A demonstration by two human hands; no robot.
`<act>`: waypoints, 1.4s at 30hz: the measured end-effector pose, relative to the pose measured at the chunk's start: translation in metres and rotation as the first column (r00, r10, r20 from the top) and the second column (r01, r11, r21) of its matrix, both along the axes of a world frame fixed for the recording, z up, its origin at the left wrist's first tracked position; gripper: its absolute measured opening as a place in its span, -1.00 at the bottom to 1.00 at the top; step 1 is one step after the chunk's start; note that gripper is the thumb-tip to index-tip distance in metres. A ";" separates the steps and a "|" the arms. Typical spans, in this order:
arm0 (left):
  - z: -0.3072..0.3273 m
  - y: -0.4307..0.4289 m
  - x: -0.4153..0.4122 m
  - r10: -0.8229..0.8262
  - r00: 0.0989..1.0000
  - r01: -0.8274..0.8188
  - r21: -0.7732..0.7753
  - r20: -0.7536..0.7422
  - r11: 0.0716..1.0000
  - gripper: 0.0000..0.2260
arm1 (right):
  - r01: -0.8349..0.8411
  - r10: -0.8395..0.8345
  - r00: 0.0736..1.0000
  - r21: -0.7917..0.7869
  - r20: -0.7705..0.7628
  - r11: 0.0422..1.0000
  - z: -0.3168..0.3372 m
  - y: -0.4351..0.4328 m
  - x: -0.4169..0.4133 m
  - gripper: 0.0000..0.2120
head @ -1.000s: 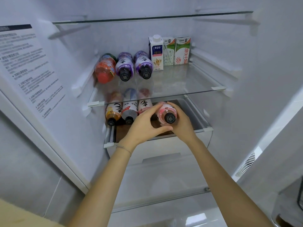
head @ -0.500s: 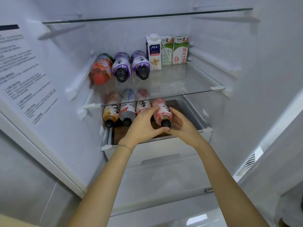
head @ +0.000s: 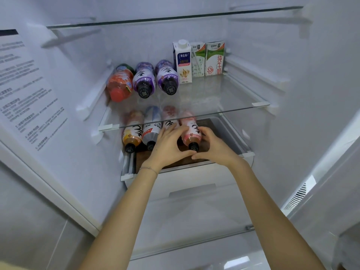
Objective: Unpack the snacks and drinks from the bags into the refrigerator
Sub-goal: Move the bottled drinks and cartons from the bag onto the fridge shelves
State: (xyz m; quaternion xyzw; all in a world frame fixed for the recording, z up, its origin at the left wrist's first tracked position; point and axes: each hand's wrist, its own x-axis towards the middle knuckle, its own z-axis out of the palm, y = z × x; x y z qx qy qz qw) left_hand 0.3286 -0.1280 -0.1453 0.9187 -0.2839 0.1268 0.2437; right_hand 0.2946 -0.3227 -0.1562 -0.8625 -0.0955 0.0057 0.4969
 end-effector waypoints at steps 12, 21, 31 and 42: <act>-0.009 -0.007 0.018 0.085 0.993 -0.092 0.090 0.083 0.992 -0.38 | 0.025 -0.024 1.000 0.021 -0.014 0.999 -0.001 -0.002 0.033 -0.15; -0.014 -0.018 0.018 0.184 0.968 -0.209 0.141 0.172 0.968 -0.45 | 0.031 -0.033 0.996 -0.026 -0.086 0.999 0.010 0.007 0.045 -0.11; 0.000 -0.007 0.007 0.157 0.980 -0.174 0.134 0.125 0.976 -0.41 | 0.264 -0.217 0.961 -0.327 0.174 0.907 0.004 0.030 -0.006 -0.01; 0.002 -0.019 -0.079 0.027 0.986 -0.038 0.063 0.162 0.997 -0.33 | 0.419 -0.237 0.880 -0.438 0.411 0.795 0.025 0.008 -0.113 -0.25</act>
